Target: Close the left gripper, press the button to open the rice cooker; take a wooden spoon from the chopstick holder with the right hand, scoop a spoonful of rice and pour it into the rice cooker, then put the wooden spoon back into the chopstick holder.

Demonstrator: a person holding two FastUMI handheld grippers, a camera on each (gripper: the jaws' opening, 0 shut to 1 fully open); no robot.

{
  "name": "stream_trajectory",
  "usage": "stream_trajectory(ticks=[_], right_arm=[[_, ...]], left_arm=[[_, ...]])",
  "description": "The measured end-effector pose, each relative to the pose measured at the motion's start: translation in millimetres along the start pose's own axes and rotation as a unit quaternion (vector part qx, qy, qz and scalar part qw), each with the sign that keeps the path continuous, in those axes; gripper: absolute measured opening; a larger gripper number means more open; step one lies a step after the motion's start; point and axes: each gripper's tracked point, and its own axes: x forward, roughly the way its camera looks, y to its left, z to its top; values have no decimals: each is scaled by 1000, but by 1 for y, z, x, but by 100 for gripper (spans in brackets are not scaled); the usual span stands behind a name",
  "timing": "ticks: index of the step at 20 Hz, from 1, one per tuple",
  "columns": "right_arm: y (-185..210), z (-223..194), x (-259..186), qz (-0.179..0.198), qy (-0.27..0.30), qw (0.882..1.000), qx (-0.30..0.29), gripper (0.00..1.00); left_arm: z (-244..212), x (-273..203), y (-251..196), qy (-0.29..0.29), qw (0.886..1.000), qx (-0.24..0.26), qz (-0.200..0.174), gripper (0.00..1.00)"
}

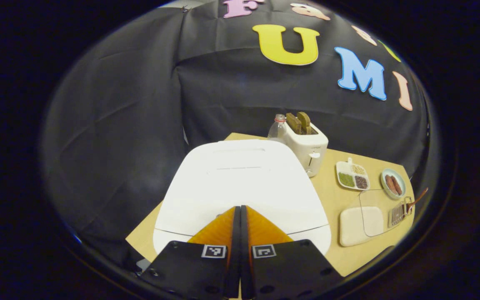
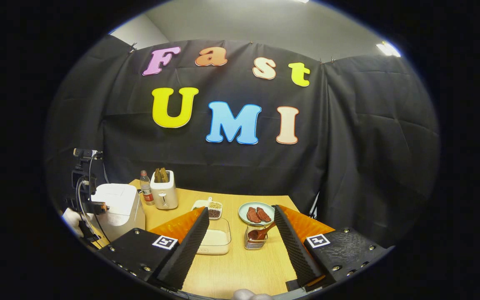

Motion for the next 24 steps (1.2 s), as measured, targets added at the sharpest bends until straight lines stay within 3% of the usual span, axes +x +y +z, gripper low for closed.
stream_trajectory(ticks=[3,7,11,15,16,19,21,24], right_arm=[[-2,2,1,-1,-10,1000,3,96],[-1,3,-2,4,-23,1000,17,96],[-9,9,-5,-4,-39,999,23,96],[-18,9,-4,-16,-41,998,33,96],[-19,10,-4,-17,-43,998,35,96],[-24,7,-3,-23,-43,998,35,96],[-25,4,-2,-24,-44,998,39,96],[-28,2,-2,-28,-45,998,38,96]], left_arm=[[53,-14,3,-101,995,-2,5,9],[150,-72,10,-252,968,4,13,9],[193,-124,5,-312,950,-1,-5,9],[201,-175,-16,-343,938,16,-35,10],[200,-186,-18,-348,937,18,-36,25],[179,-206,-46,-328,940,26,-87,53],[174,-223,-54,-335,936,23,-105,73],[171,-246,-53,-359,927,42,-95,100]])
